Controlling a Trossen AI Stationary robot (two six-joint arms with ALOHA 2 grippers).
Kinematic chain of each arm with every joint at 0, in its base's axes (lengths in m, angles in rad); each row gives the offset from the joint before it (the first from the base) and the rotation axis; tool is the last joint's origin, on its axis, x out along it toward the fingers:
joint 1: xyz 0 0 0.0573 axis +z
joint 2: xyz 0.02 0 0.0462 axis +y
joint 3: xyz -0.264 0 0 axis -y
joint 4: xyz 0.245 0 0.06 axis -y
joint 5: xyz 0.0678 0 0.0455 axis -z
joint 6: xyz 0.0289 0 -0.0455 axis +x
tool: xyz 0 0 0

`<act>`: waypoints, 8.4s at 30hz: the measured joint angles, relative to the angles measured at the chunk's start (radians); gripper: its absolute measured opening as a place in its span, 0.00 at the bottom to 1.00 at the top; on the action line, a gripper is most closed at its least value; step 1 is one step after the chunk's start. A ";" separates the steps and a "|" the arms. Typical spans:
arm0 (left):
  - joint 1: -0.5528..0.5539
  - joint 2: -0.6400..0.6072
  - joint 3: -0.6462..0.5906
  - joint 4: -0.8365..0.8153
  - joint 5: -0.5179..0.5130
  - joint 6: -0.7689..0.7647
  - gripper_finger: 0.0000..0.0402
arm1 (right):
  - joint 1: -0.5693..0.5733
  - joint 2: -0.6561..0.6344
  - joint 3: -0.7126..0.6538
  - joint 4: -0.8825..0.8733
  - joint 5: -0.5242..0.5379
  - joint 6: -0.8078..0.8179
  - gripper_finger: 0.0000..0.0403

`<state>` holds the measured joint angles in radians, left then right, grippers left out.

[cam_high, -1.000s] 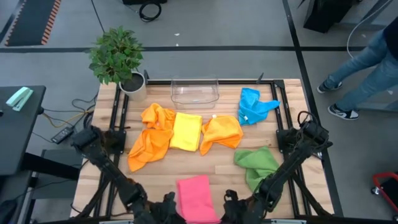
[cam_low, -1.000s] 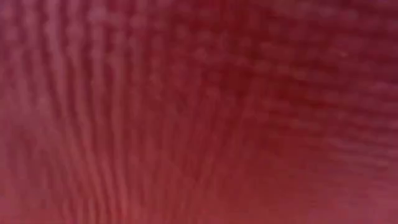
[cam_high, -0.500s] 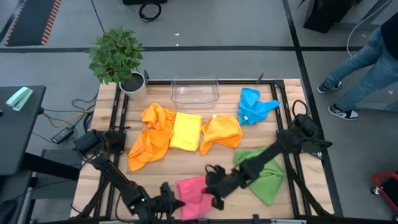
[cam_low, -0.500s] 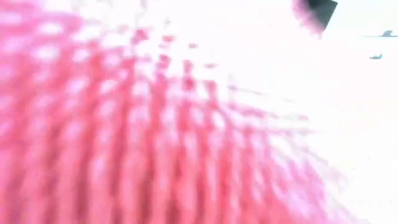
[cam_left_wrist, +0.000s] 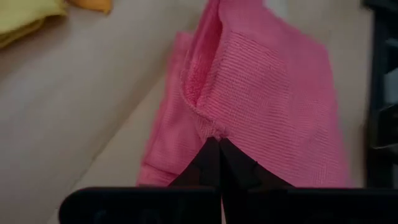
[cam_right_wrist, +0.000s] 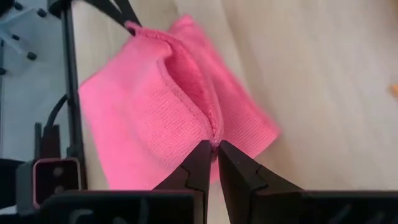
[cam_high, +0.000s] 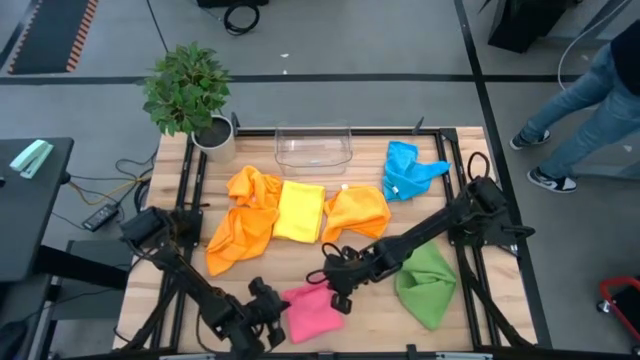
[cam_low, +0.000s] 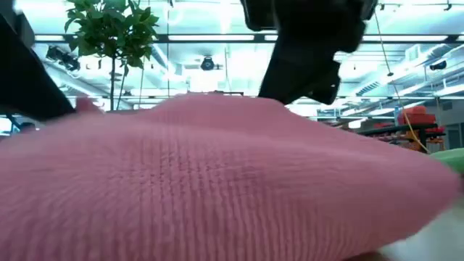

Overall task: Fold microfiber towels
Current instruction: Fold the pink microfiber cloth, then stack the folded pink microfiber cloth on top of the folded yellow microfiber cloth

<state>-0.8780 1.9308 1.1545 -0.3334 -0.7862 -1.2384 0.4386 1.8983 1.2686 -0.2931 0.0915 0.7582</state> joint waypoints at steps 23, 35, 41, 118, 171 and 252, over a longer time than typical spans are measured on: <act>0.029 0.000 0.000 -0.125 0.070 -0.036 0.02 | -0.066 0.101 0.000 0.039 0.005 -0.019 0.10; 0.066 0.000 0.000 -0.128 0.077 -0.030 0.01 | 0.026 0.086 0.001 0.168 0.081 -0.002 0.10; 0.080 0.001 0.000 -0.130 0.084 -0.032 0.02 | 0.006 0.153 0.001 0.218 0.092 0.005 0.10; 0.221 0.059 0.000 0.024 0.152 0.483 0.02 | 0.075 0.098 0.001 0.200 0.175 0.021 0.10; 0.508 -0.008 0.000 0.005 0.649 0.648 0.65 | 0.121 -0.158 -0.034 -0.113 0.357 0.108 0.10; 0.853 -0.440 0.000 -0.174 0.381 0.058 0.03 | 0.203 -0.257 -0.034 -0.410 0.587 0.235 0.10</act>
<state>-0.0248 1.4904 1.1545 -0.5075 -0.4057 -1.1808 0.6413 1.6417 1.2350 -0.7028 0.6783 0.9932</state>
